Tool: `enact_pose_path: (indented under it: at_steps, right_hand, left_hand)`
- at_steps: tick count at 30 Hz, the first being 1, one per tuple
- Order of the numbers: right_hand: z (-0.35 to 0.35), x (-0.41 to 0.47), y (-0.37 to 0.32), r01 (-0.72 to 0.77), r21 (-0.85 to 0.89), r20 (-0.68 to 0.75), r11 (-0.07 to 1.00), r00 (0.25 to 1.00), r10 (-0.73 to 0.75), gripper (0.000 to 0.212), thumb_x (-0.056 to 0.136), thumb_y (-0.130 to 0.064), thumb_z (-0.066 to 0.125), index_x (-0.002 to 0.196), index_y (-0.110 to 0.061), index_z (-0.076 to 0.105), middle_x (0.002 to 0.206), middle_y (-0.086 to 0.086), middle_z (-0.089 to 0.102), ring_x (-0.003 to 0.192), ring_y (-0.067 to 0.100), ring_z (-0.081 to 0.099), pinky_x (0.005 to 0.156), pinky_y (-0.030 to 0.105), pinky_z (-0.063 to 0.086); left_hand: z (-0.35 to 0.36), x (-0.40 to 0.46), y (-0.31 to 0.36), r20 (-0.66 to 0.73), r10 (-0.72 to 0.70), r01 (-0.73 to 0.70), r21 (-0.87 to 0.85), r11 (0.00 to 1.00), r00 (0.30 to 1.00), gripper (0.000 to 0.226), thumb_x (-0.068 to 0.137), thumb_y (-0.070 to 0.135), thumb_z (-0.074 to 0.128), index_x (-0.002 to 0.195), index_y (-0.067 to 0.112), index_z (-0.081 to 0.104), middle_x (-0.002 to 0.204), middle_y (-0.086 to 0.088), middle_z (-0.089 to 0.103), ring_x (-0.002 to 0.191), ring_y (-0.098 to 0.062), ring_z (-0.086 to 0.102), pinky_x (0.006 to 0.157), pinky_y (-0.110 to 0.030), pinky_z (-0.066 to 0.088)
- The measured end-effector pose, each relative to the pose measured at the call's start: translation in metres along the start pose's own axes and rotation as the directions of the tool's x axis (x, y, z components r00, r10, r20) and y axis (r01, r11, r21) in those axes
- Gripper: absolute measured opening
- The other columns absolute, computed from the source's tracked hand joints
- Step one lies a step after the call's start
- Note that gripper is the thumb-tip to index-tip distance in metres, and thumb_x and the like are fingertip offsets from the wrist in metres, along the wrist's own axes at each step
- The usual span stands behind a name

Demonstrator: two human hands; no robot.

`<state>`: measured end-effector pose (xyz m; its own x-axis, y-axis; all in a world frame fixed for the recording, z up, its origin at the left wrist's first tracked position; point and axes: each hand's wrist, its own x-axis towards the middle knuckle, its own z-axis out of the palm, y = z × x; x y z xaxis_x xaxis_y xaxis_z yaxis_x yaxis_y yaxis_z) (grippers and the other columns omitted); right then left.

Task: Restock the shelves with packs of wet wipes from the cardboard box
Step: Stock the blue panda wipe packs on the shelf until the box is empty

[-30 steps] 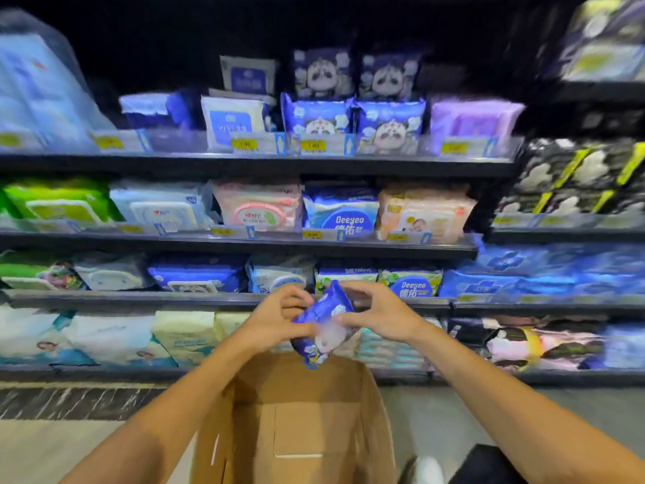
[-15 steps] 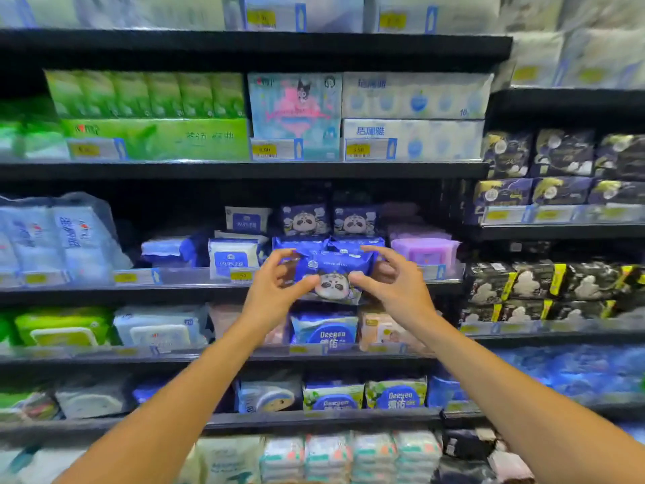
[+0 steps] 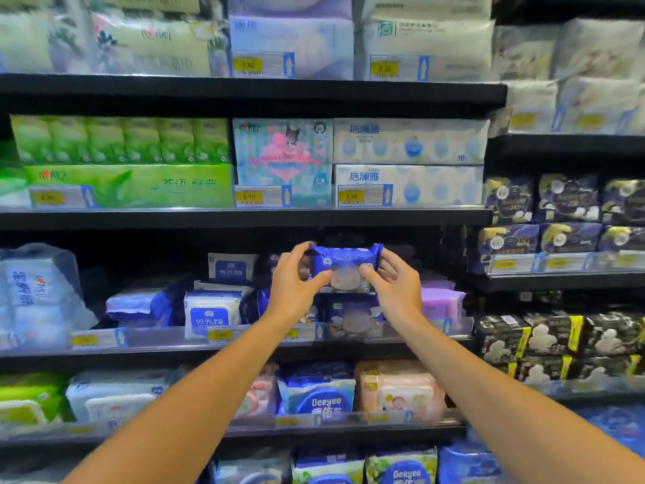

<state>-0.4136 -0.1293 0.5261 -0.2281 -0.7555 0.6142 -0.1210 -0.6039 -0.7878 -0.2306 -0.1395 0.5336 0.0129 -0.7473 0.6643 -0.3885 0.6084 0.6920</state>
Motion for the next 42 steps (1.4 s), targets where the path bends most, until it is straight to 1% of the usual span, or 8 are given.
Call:
enact_pose_path:
  at_steps: [4, 7, 10, 15, 23, 32, 38, 42]
  right_hand:
    - [-0.008, 0.017, 0.02, 0.015, -0.093, -0.057, 0.996, 0.998, -0.021, 0.036, 0.088, -0.009, 0.074, 0.122, -0.019, 0.067, 0.106, -0.014, 0.071, 0.106, 0.0, 0.065, 0.096, 0.021, 0.052]
    - [-0.01, 0.022, 0.043, -0.003, -0.235, -0.074, 0.972, 0.997, -0.015, 0.031, 0.091, -0.023, 0.072, 0.121, -0.018, 0.066, 0.104, -0.013, 0.071, 0.097, -0.003, 0.065, 0.089, 0.025, 0.056]
    - [-0.01, 0.028, 0.055, -0.019, -0.32, -0.068, 0.947, 0.998, -0.004, 0.038, 0.09, -0.032, 0.072, 0.124, -0.019, 0.063, 0.113, -0.006, 0.071, 0.102, 0.009, 0.067, 0.09, 0.038, 0.058]
    - [-0.001, 0.038, 0.046, -0.02, -0.436, -0.06, 0.9, 0.998, -0.007, 0.026, 0.093, -0.025, 0.07, 0.115, -0.014, 0.064, 0.095, -0.008, 0.065, 0.089, 0.012, 0.065, 0.078, 0.032, 0.054]
    - [-0.002, 0.044, 0.045, -0.062, -0.666, -0.021, 0.743, 0.998, 0.065, 0.02, 0.096, -0.031, 0.063, 0.111, -0.019, 0.067, 0.106, 0.007, 0.071, 0.103, 0.031, 0.059, 0.075, 0.036, 0.047]
    - [-0.009, 0.043, 0.043, -0.07, -0.734, 0.047, 0.675, 0.987, 0.153, 0.024, 0.097, -0.034, 0.059, 0.109, -0.014, 0.061, 0.109, 0.011, 0.067, 0.103, 0.035, 0.059, 0.075, 0.038, 0.046]
    - [-0.021, 0.03, 0.044, -0.074, -0.729, 0.082, 0.68, 0.978, 0.194, 0.028, 0.096, -0.044, 0.058, 0.11, -0.02, 0.055, 0.11, 0.007, 0.067, 0.096, 0.028, 0.066, 0.077, 0.047, 0.059]
    - [-0.024, 0.024, 0.04, -0.073, -0.71, 0.087, 0.7, 0.978, 0.19, 0.045, 0.093, -0.053, 0.058, 0.126, -0.023, 0.053, 0.117, 0.005, 0.068, 0.104, 0.026, 0.066, 0.08, 0.047, 0.06]
  left_hand:
    - [0.027, 0.018, -0.011, 0.029, -0.033, 0.029, 0.121, 0.992, 0.999, 0.069, 0.09, 0.035, 0.072, 0.149, 0.023, 0.04, 0.125, -0.003, 0.054, 0.108, -0.019, 0.054, 0.093, -0.032, 0.048]
    - [0.044, 0.022, -0.021, -0.008, -0.05, 0.05, 0.191, 0.98, 0.999, 0.072, 0.09, 0.034, 0.072, 0.152, 0.02, 0.037, 0.126, -0.006, 0.057, 0.11, -0.021, 0.055, 0.091, -0.03, 0.047]
    - [0.049, 0.023, -0.032, -0.061, -0.07, 0.079, 0.163, 0.984, 0.996, 0.061, 0.088, 0.032, 0.075, 0.14, 0.014, 0.05, 0.108, 0.0, 0.062, 0.098, -0.018, 0.058, 0.08, -0.027, 0.048]
    - [0.046, 0.024, -0.042, -0.095, -0.068, 0.086, 0.2, 0.976, 0.993, 0.032, 0.085, 0.035, 0.077, 0.105, 0.016, 0.059, 0.094, 0.0, 0.066, 0.087, -0.017, 0.065, 0.078, -0.04, 0.058]
    - [0.046, 0.015, -0.038, -0.054, -0.011, 0.027, 0.306, 0.952, 0.998, 0.019, 0.09, 0.026, 0.072, 0.103, 0.015, 0.064, 0.09, 0.002, 0.067, 0.078, -0.01, 0.063, 0.073, -0.031, 0.057]
    - [0.038, 0.005, -0.033, 0.1, -0.018, -0.029, 0.447, 0.894, 0.995, 0.037, 0.1, 0.028, 0.056, 0.133, 0.012, 0.058, 0.126, -0.003, 0.056, 0.114, -0.02, 0.055, 0.092, -0.032, 0.049]
    - [0.017, -0.003, -0.034, 0.227, 0.0, -0.11, 0.469, 0.876, 0.974, 0.045, 0.1, 0.035, 0.054, 0.141, 0.018, 0.051, 0.135, 0.0, 0.052, 0.128, -0.017, 0.046, 0.105, -0.036, 0.044]
    - [0.005, -0.008, -0.03, 0.277, 0.002, -0.142, 0.487, 0.862, 0.961, 0.047, 0.1, 0.037, 0.053, 0.144, 0.023, 0.048, 0.141, 0.003, 0.049, 0.133, -0.016, 0.043, 0.11, -0.036, 0.04]
